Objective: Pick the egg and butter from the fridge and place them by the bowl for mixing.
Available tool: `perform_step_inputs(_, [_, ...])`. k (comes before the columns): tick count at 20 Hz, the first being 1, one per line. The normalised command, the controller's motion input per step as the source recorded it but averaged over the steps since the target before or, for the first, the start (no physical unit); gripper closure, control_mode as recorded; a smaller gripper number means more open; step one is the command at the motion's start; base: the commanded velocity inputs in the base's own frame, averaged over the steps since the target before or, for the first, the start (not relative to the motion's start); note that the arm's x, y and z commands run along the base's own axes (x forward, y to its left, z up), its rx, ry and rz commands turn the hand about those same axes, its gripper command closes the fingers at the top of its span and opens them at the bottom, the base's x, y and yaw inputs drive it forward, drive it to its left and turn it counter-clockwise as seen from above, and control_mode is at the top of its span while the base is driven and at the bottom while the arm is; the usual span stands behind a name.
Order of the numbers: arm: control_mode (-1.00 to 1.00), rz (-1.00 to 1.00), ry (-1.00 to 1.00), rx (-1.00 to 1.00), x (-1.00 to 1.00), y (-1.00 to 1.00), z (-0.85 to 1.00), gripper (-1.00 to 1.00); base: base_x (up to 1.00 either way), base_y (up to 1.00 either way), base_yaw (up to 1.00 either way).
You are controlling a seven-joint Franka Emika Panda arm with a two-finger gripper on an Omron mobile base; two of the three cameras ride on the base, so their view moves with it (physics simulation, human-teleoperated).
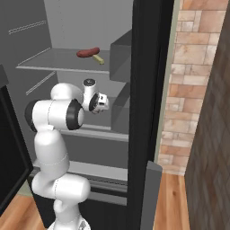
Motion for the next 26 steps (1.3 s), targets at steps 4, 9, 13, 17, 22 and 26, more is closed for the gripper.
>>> perform_step_inputs(4, [-1.00, 0.00, 0.03, -0.02, 0.00, 0.00, -0.48, 1.00, 0.00, 0.00, 0.00])
perform_step_inputs(9, [-1.00, 0.00, 0.04, -0.04, -0.17, 0.00, -0.49, 1.00, 0.00, 0.00, 0.00])
perform_step_inputs(13, [-1.00, 0.00, 0.00, -0.02, -0.51, 0.00, -0.37, 1.00, 0.00, 0.00, 0.00])
perform_step_inputs(17, [-1.00, 0.00, -0.03, 0.01, -0.71, 0.00, -0.16, 1.00, 0.00, 0.00, 0.00])
perform_step_inputs(22, [-1.00, 0.00, -0.02, 0.06, -0.56, 0.00, 0.11, 1.00, 0.00, 0.00, 0.00])
perform_step_inputs(26, [-1.00, 0.00, 0.00, 0.00, -0.41, 0.00, 0.46, 1.00, 0.00, 0.00, 0.00])
